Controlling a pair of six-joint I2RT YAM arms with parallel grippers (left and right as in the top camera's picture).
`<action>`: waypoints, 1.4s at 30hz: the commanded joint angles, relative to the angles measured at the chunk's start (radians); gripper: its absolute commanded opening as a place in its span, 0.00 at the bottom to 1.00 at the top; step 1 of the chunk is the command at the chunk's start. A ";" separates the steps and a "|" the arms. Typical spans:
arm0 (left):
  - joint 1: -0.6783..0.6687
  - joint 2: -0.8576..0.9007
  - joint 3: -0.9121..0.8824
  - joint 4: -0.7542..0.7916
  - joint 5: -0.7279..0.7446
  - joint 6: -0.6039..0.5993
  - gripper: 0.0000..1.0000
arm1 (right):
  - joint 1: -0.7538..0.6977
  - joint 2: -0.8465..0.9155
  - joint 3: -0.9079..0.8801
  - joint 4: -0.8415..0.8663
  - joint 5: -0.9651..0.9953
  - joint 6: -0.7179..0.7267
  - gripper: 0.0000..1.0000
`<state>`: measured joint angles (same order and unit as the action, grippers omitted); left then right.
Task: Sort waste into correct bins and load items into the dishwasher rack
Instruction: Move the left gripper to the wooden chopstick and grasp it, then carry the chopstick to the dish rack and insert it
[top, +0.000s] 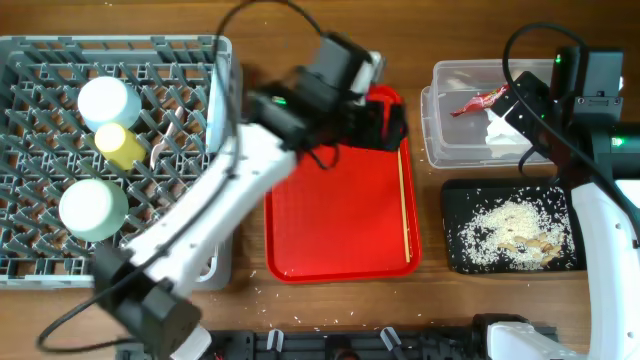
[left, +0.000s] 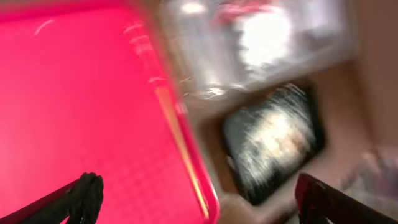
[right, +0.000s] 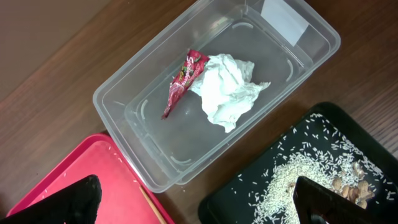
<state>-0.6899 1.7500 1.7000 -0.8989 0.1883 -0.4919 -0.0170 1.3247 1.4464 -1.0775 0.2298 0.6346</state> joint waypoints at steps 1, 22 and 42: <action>-0.121 0.158 0.002 0.015 -0.343 -0.497 1.00 | 0.002 0.007 0.005 0.000 0.017 -0.003 1.00; -0.342 0.592 0.002 0.068 -0.496 -0.472 0.31 | 0.002 0.007 0.005 0.000 0.017 -0.003 1.00; 0.130 -0.101 0.003 -0.164 -0.560 0.362 0.04 | 0.002 0.007 0.005 0.000 0.017 -0.004 1.00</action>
<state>-0.6888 1.7374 1.7004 -1.0588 -0.3565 -0.3939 -0.0170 1.3247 1.4464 -1.0775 0.2298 0.6346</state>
